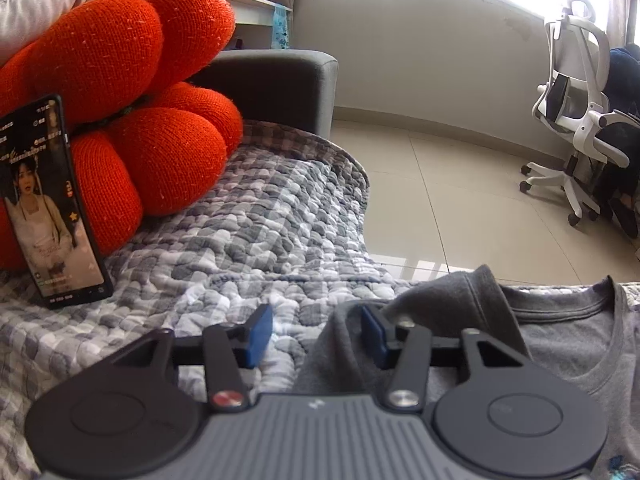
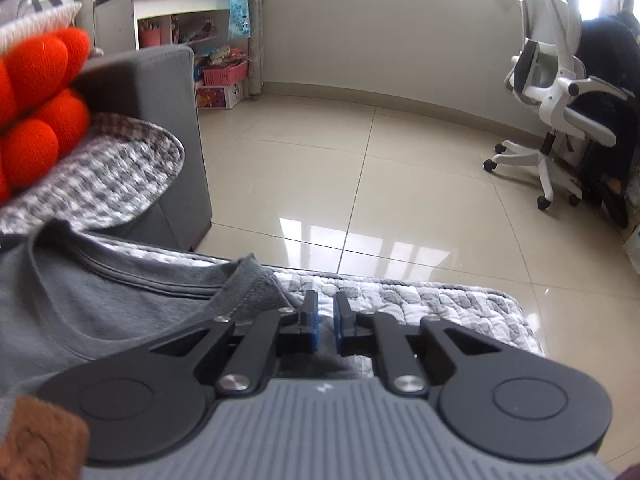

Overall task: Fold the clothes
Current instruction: 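Lift the grey T-shirt by its collar edge with both grippers, then lower the T-shirt onto the bed and open both grippers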

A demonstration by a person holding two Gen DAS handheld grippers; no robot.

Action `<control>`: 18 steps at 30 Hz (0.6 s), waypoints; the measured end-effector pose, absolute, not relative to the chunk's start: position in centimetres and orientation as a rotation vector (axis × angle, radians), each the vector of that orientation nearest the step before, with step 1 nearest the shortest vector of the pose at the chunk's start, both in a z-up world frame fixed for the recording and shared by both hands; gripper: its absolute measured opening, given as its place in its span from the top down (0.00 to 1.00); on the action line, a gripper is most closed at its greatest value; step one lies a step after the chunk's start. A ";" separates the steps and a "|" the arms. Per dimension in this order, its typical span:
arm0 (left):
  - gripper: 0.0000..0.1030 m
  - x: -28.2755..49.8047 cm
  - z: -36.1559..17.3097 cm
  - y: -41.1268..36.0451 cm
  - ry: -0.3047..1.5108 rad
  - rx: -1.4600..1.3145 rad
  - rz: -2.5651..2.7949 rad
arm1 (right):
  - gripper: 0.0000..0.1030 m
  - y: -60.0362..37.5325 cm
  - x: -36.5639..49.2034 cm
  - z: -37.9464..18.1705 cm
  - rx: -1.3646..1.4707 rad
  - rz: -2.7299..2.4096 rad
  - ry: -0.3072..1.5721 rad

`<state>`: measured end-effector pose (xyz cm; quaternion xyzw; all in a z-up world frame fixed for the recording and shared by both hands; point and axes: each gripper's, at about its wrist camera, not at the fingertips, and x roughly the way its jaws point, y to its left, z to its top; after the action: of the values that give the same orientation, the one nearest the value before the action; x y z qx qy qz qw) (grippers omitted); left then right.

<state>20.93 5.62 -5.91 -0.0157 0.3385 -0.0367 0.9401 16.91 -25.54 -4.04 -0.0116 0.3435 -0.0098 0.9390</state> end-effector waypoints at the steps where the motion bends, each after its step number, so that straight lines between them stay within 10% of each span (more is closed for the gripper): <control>1: 0.44 20.7 -5.6 5.6 0.702 -0.046 -0.074 | 0.87 -25.6 16.5 -3.6 -0.010 -0.023 0.702; 14: 0.39 16.2 -0.2 2.6 0.812 -0.172 -0.072 | 0.83 -26.6 9.9 1.1 0.199 -0.021 0.726; 18: 0.38 14.0 1.3 1.0 0.831 -0.170 -0.097 | 0.47 -27.0 7.2 2.0 0.264 -0.020 0.688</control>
<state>14.01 0.99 1.30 -0.0825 0.4031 -0.0471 0.9102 7.22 -26.96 2.02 0.1289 0.3363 -0.0096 0.9329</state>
